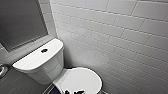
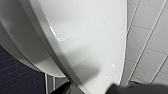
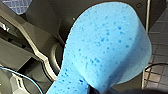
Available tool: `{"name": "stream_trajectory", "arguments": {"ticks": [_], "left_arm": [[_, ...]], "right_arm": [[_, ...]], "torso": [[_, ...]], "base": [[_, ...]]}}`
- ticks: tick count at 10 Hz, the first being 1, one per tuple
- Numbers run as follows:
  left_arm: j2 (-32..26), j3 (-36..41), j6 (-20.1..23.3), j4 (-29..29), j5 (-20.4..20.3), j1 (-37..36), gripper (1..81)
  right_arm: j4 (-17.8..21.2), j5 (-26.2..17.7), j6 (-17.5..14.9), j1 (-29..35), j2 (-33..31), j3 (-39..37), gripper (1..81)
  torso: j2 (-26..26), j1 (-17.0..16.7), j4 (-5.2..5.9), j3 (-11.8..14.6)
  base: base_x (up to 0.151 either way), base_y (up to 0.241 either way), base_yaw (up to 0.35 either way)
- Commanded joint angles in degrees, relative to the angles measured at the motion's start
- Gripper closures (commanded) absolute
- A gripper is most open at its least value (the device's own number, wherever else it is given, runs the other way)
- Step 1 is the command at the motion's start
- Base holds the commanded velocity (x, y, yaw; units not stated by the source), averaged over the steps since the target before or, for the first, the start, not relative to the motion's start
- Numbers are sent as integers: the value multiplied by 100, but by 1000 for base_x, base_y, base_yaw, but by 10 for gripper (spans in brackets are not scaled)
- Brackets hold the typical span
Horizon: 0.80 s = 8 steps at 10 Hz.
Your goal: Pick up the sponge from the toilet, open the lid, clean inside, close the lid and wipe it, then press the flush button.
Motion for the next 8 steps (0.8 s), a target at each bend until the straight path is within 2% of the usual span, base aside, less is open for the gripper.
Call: {"name": "stream_trajectory", "arguments": {"ticks": [1,2,3,4,6,8], "left_arm": [[-367,522,-36,471,-674,-892,10],[-471,653,-115,462,-682,-892,10],[-543,751,-124,418,-691,-892,10],[-595,821,-176,383,-699,-892,10],[-700,934,-370,252,-770,-892,10],[-920,1163,-545,58,-779,-892,10]], "right_arm": [[-67,-315,-8,-206,-138,64,811],[-76,-315,-8,-215,-138,64,811],[-76,-315,-8,-206,-138,64,811],[-76,-315,1,-206,-138,64,811],[-50,-315,1,-198,-138,55,811],[-50,-315,1,-197,-130,55,811]], "torso": [[0,0,0,0],[0,0,0,287],[0,0,0,366],[0,2,0,127],[-2,2,0,254],[-2,2,0,258]], "base": [[0,0,0],[0,0,0],[0,0,0],[0,0,0],[0,0,0],[0,0,0]]}}
